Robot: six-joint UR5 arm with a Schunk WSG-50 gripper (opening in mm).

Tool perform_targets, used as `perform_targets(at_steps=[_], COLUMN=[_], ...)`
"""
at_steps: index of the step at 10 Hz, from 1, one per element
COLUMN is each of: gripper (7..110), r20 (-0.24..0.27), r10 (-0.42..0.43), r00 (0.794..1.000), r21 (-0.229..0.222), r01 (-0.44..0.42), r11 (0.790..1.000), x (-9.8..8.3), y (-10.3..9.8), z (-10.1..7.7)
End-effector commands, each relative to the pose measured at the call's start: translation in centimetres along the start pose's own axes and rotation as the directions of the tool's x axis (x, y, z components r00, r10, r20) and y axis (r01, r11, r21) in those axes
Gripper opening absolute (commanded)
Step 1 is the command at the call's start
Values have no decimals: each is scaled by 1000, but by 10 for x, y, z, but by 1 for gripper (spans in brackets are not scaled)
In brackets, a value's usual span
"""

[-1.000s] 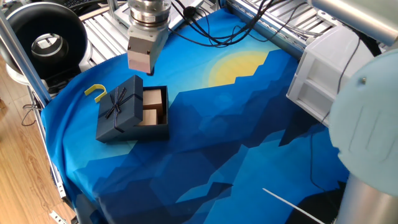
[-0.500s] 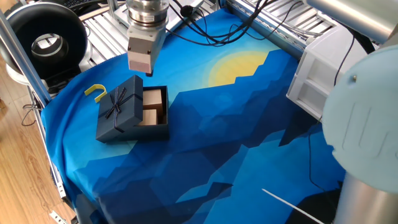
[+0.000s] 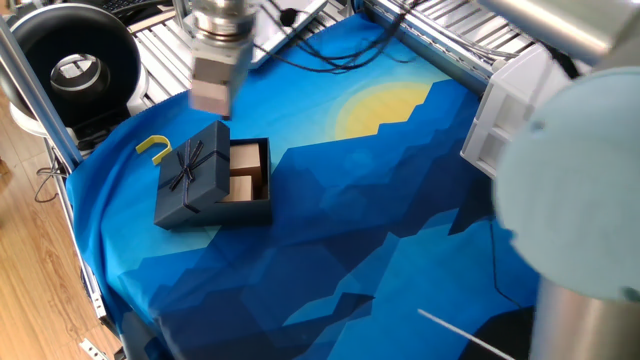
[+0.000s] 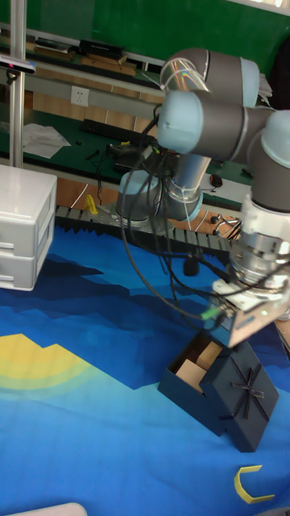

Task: Slide the outer casing onto the gift box

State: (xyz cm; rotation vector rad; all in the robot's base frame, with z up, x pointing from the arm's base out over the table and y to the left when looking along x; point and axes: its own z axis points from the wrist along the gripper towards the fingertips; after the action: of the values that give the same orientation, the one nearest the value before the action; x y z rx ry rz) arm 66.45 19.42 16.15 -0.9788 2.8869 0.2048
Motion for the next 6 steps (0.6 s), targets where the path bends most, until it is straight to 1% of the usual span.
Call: perform_targets(at_steps=[1,3,4,5,6], gripper=[7,7,7,7,7], r20=[10,3,0,10,32], r10=[15,-14,-15,-23,-69], r00=[1000,1000,1000,1000,997], r21=[-1,-6,5,-12,-21], r01=[-15,14,15,23,70], r11=[1000,1000,1000,1000,997], x=[-66,-90,-97,-103,-108], y=[12,14,16,23,23], z=[17,40,49,50,51])
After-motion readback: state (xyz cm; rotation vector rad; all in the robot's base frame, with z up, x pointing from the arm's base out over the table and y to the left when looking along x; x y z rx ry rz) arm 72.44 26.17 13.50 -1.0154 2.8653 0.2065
